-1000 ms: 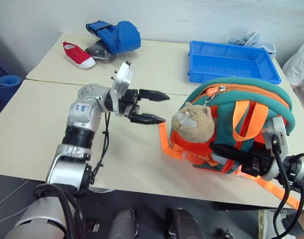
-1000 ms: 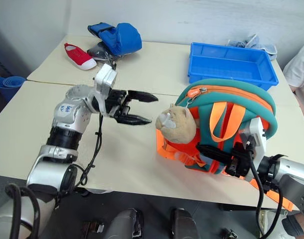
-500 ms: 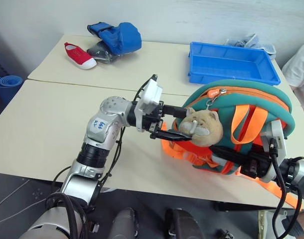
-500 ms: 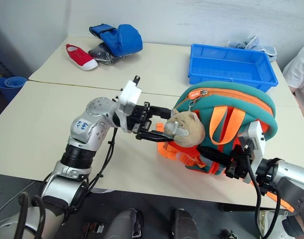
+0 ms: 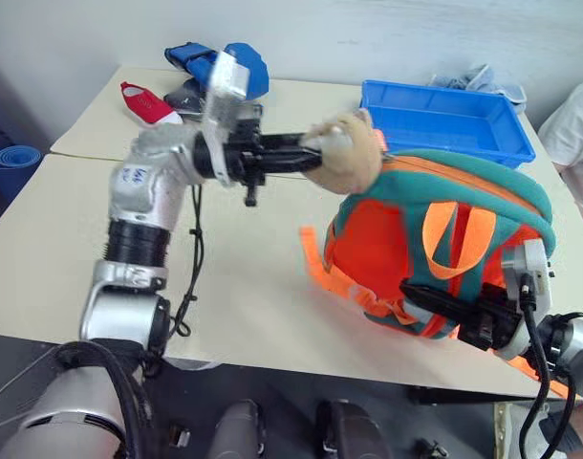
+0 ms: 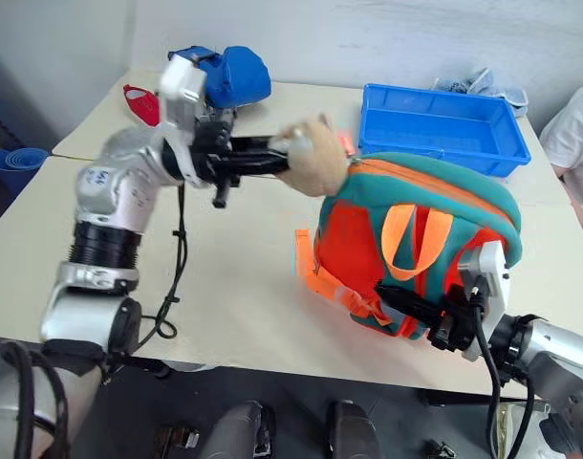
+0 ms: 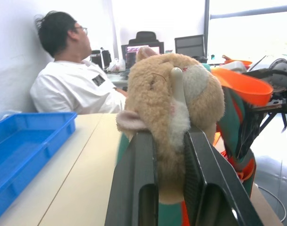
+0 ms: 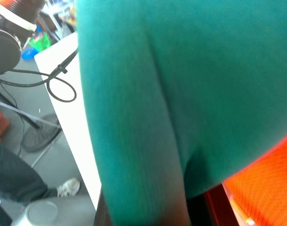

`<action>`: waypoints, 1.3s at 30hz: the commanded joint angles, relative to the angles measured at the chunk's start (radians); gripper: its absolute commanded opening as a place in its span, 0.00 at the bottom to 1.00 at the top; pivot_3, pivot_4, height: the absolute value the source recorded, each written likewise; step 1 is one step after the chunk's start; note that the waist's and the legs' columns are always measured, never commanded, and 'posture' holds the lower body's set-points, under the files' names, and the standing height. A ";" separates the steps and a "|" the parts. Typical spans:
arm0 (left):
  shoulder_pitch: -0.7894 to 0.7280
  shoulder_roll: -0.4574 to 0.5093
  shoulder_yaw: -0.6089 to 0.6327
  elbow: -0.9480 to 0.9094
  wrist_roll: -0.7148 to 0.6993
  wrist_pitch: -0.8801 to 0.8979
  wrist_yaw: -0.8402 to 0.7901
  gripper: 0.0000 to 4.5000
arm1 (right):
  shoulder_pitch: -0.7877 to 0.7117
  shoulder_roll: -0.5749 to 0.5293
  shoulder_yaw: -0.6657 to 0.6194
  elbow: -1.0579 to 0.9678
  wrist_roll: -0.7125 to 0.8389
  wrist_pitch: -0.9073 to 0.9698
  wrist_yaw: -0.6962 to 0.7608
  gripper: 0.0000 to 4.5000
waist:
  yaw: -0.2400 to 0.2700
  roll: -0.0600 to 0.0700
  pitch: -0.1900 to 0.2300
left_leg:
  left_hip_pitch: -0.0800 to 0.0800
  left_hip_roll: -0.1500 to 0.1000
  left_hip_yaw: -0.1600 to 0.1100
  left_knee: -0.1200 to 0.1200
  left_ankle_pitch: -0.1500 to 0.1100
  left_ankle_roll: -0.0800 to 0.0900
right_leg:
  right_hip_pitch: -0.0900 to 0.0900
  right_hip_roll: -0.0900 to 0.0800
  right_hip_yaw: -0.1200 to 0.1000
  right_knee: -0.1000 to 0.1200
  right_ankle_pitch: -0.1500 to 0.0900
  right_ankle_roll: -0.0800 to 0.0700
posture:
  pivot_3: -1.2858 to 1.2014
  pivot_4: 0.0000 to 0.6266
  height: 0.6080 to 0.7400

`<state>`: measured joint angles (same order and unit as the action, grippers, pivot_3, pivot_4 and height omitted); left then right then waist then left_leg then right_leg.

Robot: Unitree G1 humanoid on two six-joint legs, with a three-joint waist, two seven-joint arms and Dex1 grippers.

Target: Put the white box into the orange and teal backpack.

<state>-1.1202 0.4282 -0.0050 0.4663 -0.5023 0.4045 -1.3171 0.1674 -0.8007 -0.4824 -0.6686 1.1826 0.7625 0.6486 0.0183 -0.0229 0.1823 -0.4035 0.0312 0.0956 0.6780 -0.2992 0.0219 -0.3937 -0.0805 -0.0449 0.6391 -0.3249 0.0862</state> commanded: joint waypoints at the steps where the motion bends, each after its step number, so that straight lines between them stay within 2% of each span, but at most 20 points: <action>1: -0.023 0.038 0.000 0.162 0.075 -0.034 0.013 0.07 | 0.022 0.010 -0.045 -0.025 0.029 -0.020 -0.012 0.00 | 0.002 0.000 0.000 | 0.000 0.000 0.000 0.001 0.000 0.000 | 0.000 0.000 0.000 0.000 0.000 0.000 | 0.52 0.24 1.00; 5: -0.013 0.038 -0.079 0.329 0.198 -0.106 0.009 0.07 | 0.038 0.026 -0.052 -0.025 0.038 -0.037 -0.031 0.00 | 0.003 0.000 0.000 | -0.001 0.000 0.000 0.001 0.000 0.000 | 0.000 0.001 -0.001 0.000 0.000 0.000 | 0.52 0.24 1.00; 9: 0.076 0.006 -0.162 0.422 0.304 -0.205 0.001 0.07 | 0.061 0.054 -0.049 -0.032 0.031 -0.061 -0.047 0.00 | 0.002 0.000 0.000 | 0.000 0.000 0.000 0.001 -0.001 0.001 | 0.000 0.000 -0.001 0.000 0.000 0.000 | 0.52 0.24 1.00; 13: 0.177 -0.045 -0.148 0.389 0.294 -0.269 -0.003 0.07 | 0.036 0.115 -0.034 -0.031 -0.022 -0.126 -0.100 0.00 | 0.001 0.000 0.000 | -0.001 0.001 0.000 0.001 -0.001 0.002 | -0.001 -0.001 0.000 0.001 0.000 0.000 | 0.52 0.24 1.00; 19: 0.294 -0.009 -0.117 0.243 0.258 -0.270 -0.049 0.07 | 0.030 0.174 0.019 -0.018 -0.159 -0.213 -0.084 0.00 | -0.006 0.000 0.000 | 0.000 0.001 0.000 0.001 -0.001 0.001 | -0.001 -0.002 0.001 0.001 0.000 0.000 | 0.52 0.24 1.00; 24: 0.358 0.083 -0.053 0.144 0.244 -0.220 -0.002 0.43 | 0.095 0.138 0.055 -0.021 -0.369 -0.337 0.038 0.37 | -0.020 0.000 0.000 | 0.000 0.001 0.000 0.001 -0.002 0.003 | -0.001 -0.001 0.001 0.003 0.000 0.000 | 0.52 0.24 1.00; 30: 0.601 0.312 0.041 -0.040 0.181 -0.222 -0.112 0.85 | 0.336 0.071 -0.131 -0.047 -0.383 -0.364 0.215 0.84 | -0.023 0.001 0.000 | 0.001 0.001 0.000 -0.005 -0.001 0.000 | -0.001 -0.001 0.001 0.002 -0.001 -0.002 | 0.52 0.24 1.00; 32: 0.704 0.347 0.093 -0.091 0.171 -0.287 -0.098 0.98 | 0.396 0.058 -0.180 -0.015 -0.437 -0.413 0.275 0.98 | -0.022 0.001 0.000 | 0.002 0.002 0.000 -0.006 -0.001 -0.001 | -0.001 -0.002 0.001 0.000 -0.001 -0.002 | 0.52 0.24 1.00; 35: 0.849 0.356 0.186 -0.178 0.158 -0.339 -0.019 0.99 | 0.458 0.047 -0.235 0.140 -0.582 -0.576 0.399 1.00 | -0.016 0.001 -0.001 | 0.010 -0.002 0.000 -0.013 -0.003 0.004 | 0.004 -0.009 0.001 -0.005 -0.002 -0.003 | 0.52 0.24 1.00; 39: 0.957 0.342 0.236 -0.254 0.169 -0.360 0.080 0.99 | 0.383 0.018 -0.202 0.330 -0.681 -0.734 0.470 1.00 | -0.019 0.001 -0.001 | 0.018 -0.002 -0.002 -0.017 -0.007 0.000 | 0.015 -0.013 -0.004 -0.012 -0.002 -0.004 | 0.52 0.24 1.00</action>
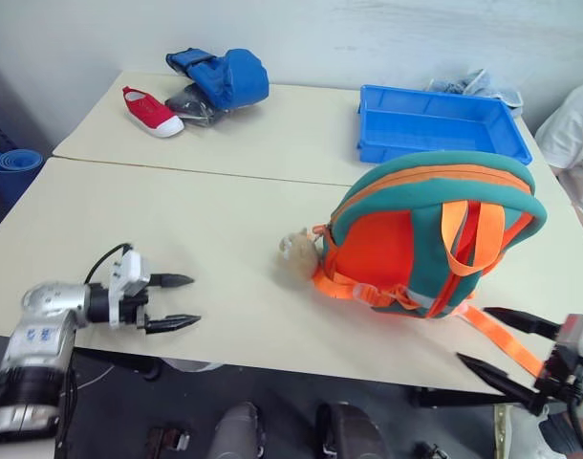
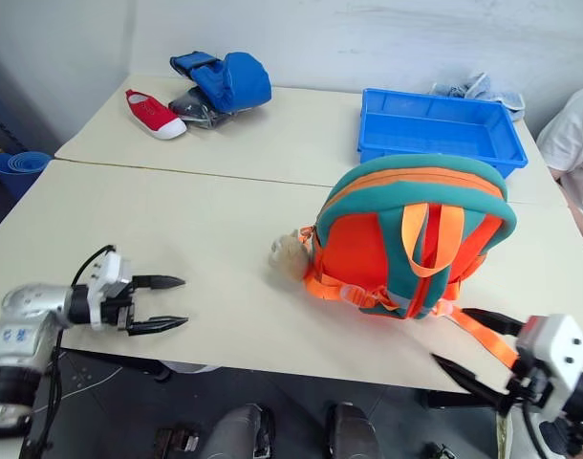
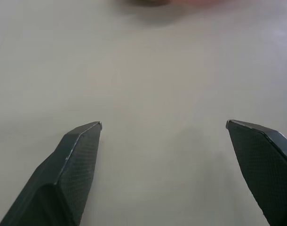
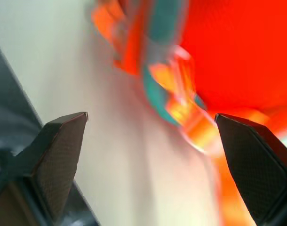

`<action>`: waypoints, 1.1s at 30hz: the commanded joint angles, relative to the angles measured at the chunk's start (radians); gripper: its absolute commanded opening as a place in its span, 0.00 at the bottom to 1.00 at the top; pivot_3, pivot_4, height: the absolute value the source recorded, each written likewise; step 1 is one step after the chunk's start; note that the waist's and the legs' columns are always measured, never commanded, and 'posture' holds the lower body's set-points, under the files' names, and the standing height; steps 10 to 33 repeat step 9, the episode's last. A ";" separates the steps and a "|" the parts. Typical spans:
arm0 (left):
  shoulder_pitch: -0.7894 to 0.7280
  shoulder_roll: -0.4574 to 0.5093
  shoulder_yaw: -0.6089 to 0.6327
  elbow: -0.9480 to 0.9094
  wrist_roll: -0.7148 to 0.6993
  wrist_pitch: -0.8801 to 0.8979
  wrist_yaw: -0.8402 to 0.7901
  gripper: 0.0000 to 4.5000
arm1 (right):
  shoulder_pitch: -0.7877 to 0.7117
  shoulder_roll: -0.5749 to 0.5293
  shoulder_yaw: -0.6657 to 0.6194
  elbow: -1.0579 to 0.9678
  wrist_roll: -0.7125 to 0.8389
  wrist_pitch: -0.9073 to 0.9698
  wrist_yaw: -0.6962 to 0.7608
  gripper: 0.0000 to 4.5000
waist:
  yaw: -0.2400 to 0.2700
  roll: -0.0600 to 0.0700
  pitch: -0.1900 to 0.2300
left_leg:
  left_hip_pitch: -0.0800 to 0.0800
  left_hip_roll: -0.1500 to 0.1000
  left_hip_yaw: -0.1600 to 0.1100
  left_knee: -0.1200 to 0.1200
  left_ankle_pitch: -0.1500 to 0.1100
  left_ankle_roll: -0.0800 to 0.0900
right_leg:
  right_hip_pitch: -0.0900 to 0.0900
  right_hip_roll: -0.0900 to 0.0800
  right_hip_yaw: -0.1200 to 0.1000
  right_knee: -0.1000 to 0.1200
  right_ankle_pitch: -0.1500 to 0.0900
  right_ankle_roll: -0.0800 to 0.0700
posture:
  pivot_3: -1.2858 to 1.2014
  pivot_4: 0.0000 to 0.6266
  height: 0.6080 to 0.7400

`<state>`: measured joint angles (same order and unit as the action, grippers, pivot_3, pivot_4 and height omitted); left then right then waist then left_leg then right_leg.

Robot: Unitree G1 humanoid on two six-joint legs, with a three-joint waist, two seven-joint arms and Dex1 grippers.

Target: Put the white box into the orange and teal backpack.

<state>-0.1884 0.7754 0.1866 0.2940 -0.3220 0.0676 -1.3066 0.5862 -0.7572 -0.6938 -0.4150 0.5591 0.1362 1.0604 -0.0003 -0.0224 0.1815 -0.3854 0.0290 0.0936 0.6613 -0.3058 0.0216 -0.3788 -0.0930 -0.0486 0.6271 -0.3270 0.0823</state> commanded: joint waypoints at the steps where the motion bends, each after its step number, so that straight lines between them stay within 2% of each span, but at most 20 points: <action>1: 0.062 -0.017 0.057 -0.110 -0.002 -0.050 0.102 0.99 | -0.078 -0.037 0.042 0.115 -0.073 -0.130 0.070 1.00 | -0.002 0.002 0.000 | 0.000 0.000 0.000 -0.001 0.000 0.000 | 0.000 -0.001 0.000 0.000 0.000 0.000 | 0.52 0.24 1.00; 4: 0.149 -0.030 0.079 -0.182 0.011 -0.094 0.156 0.99 | -0.172 -0.049 0.097 0.217 -0.106 -0.183 0.088 1.00 | -0.013 0.004 -0.001 | 0.001 0.000 0.001 -0.003 0.002 0.001 | 0.000 -0.001 0.000 -0.001 0.000 -0.001 | 0.52 0.24 1.00; 9: 0.221 -0.013 0.081 -0.253 -0.007 -0.067 0.180 0.99 | -0.229 -0.040 0.141 0.307 -0.144 -0.245 0.102 1.00 | -0.015 0.004 -0.001 | 0.004 0.000 0.001 -0.013 0.008 -0.004 | -0.002 0.000 -0.002 0.000 -0.002 -0.004 | 0.52 0.24 1.00; 33: 0.221 -0.013 0.081 -0.253 -0.007 -0.067 0.180 0.99 | -0.229 -0.040 0.141 0.307 -0.144 -0.245 0.102 1.00 | -0.015 0.004 -0.001 | 0.004 0.000 0.001 -0.013 0.008 -0.004 | -0.002 0.000 -0.002 0.000 -0.002 -0.004 | 0.52 0.24 1.00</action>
